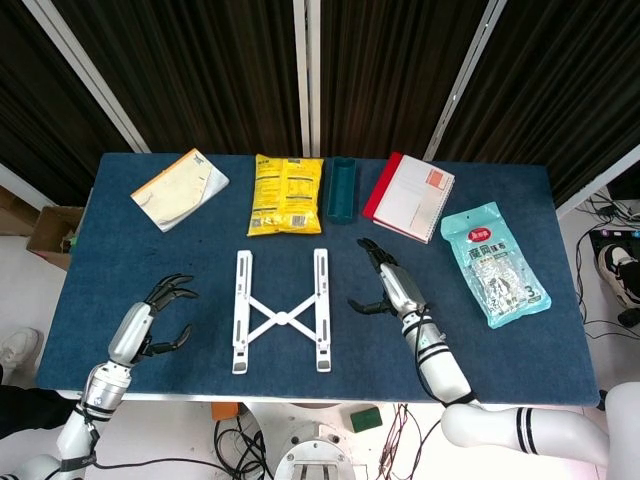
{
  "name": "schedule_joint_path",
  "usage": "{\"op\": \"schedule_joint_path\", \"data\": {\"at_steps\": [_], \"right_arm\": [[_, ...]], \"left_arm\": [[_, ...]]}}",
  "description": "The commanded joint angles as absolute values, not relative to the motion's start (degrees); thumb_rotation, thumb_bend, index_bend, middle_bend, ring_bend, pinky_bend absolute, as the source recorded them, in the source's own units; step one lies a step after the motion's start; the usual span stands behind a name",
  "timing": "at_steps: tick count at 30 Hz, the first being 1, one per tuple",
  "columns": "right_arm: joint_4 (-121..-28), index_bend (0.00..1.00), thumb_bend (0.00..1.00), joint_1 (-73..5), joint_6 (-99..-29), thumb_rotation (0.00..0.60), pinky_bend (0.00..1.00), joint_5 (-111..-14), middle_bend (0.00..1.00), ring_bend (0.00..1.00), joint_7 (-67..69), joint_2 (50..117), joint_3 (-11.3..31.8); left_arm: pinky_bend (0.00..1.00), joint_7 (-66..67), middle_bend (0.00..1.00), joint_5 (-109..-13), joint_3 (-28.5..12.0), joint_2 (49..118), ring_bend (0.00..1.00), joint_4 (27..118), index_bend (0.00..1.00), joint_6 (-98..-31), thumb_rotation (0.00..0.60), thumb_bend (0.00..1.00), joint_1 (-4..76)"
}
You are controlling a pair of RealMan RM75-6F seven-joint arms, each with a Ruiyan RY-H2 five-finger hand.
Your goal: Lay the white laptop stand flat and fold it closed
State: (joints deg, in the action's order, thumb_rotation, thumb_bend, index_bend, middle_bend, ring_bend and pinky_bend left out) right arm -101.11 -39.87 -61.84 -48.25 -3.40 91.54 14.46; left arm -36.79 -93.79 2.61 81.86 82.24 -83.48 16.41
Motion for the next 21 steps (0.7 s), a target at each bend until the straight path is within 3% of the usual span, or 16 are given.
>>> {"op": "schedule_joint_path", "data": {"at_steps": [1,8,12,14,18,21], "right_arm": [[-101.7,0.00,0.18,-39.0,-62.8,0.600,0.00,-52.3,0.00,0.00,-3.0,90.7,13.9],[-103.6,0.00,0.20,-39.1,-58.3,0.600,0.00,-69.3,0.02,0.00,-5.3,81.1,7.4],[-101.6,0.01,0.19,-38.7,-61.6,0.600,0.01,-79.7,0.15,0.00,-11.7,79.4,4.4],[-99.6,0.10,0.16,-38.0,-64.7,0.600,0.08,-84.6,0.25,0.07,-14.0,80.1,3.5],[-94.8,0.36,0.03,-37.4,-67.9,0.600,0.39,-90.2,0.50,0.35,-15.5,82.4,2.4],[-92.0,0.47,0.00,-37.5,-67.9,0.600,0.46,-91.5,0.59,0.45,-16.3,84.2,2.2]], "left_arm": [[0.23,-35.8,0.13,-93.0,2.1,80.4,0.07,82.6,0.29,-82.3,0.600,0.38,16.8],[0.23,-22.0,0.13,-90.0,-0.5,76.0,0.07,82.0,0.29,-77.2,0.600,0.38,19.6],[0.22,-12.6,0.13,-88.9,-2.0,76.0,0.07,80.7,0.26,-74.5,0.600,0.31,21.6],[0.20,-8.8,0.11,-88.0,-2.4,76.4,0.07,80.4,0.22,-72.2,0.600,0.22,22.8],[0.18,-2.5,0.08,-86.4,-3.6,78.3,0.06,79.0,0.17,-69.4,0.600,0.09,24.8],[0.18,1.8,0.05,-85.2,-4.6,80.2,0.05,77.1,0.15,-67.3,0.600,0.04,26.5]]}}
